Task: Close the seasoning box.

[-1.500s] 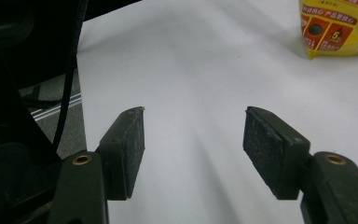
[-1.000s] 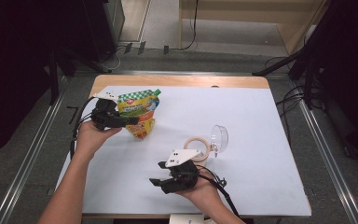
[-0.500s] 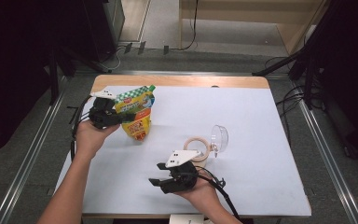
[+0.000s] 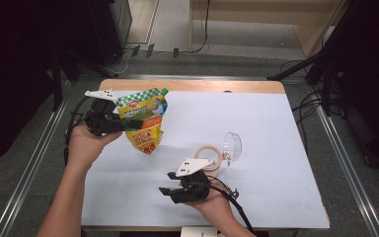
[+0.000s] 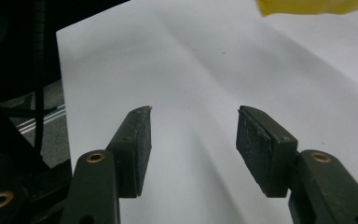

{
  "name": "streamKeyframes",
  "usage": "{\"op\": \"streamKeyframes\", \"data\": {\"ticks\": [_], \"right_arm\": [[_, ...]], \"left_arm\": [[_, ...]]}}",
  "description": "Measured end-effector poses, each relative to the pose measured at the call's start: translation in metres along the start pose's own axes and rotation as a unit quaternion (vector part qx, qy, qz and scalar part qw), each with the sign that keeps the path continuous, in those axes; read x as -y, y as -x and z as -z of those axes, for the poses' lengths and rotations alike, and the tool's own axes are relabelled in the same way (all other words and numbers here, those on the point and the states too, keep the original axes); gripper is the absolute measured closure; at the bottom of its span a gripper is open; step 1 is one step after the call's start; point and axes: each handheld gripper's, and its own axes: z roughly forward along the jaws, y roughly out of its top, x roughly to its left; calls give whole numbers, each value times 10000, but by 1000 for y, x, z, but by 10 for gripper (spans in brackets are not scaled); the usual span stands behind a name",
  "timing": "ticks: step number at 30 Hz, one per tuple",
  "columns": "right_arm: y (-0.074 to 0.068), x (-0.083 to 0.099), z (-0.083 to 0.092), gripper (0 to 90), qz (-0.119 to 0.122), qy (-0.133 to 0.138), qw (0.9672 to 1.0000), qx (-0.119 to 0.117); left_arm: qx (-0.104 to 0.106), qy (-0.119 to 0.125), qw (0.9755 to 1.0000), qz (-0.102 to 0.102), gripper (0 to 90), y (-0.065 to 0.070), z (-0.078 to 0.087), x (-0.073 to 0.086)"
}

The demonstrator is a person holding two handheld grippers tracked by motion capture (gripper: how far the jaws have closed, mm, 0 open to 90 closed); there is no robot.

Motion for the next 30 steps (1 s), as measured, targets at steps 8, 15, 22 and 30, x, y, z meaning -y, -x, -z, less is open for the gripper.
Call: {"op": "streamKeyframes", "data": {"ticks": [8,15,22,30], "right_arm": [[7,-3,-3,552,-1,74,9998,180],[10,-6,-4,601,-12,98,9993,349],[9,-7,-8,652,-40,77,9994,329],[5,-3,-14,732,55,121,9989,442]], "left_arm": [[389,-167,9990,-116,899,19,6,-8],[445,-388,9981,-159,899,36,7,-8],[613,-541,9965,-177,899,51,11,-2],[785,-666,9941,-338,899,66,11,2]]}}
